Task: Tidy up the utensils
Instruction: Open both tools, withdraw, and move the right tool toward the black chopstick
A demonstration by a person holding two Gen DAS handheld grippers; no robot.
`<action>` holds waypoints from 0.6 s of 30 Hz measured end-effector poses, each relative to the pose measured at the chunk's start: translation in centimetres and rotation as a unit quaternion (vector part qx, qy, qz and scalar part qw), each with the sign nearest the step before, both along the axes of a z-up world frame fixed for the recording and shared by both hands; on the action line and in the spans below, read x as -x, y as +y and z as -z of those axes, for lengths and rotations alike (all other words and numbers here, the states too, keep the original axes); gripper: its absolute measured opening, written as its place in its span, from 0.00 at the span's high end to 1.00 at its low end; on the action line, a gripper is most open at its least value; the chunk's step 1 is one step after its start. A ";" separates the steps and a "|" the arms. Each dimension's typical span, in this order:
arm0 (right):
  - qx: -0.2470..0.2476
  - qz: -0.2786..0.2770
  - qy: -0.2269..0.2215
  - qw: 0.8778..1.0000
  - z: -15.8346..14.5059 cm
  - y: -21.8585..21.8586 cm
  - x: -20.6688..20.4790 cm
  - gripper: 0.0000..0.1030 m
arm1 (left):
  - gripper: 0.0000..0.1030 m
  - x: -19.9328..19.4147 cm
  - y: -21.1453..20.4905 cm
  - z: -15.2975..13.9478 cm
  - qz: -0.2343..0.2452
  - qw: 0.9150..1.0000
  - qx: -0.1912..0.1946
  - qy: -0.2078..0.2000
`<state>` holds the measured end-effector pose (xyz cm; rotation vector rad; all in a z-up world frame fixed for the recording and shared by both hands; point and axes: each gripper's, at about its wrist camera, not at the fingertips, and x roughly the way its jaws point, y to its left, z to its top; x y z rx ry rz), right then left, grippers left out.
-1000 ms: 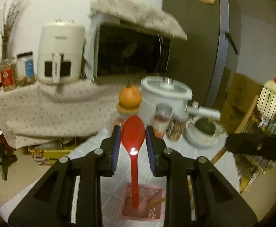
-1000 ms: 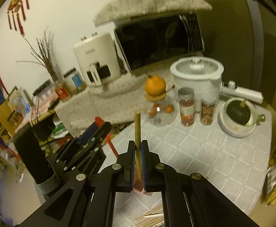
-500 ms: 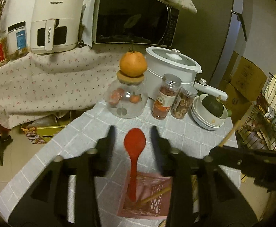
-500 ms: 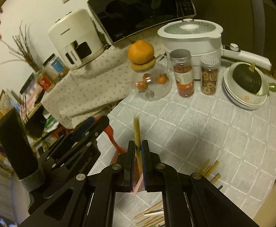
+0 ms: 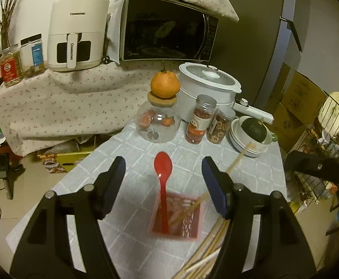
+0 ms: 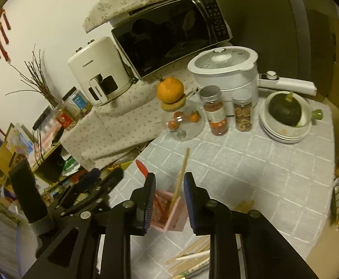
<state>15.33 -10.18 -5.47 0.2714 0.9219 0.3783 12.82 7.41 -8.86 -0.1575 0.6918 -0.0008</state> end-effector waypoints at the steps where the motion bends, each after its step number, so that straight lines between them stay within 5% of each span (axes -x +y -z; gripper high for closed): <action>1: 0.001 0.003 0.002 1.000 0.0 -0.5 0.4 0.67 | 0.31 0.5 -0.1 -0.3 0.000 1.000 0.001 0.004; 12: 0.051 0.021 0.059 0.997 3.0 -3.8 3.7 0.46 | 0.12 5.0 -0.6 1.0 0.013 0.996 -0.010 0.093; 18: 0.084 0.027 0.104 0.991 6.0 -4.9 4.3 0.39 | 0.12 5.9 -0.9 3.5 0.035 0.986 0.000 0.163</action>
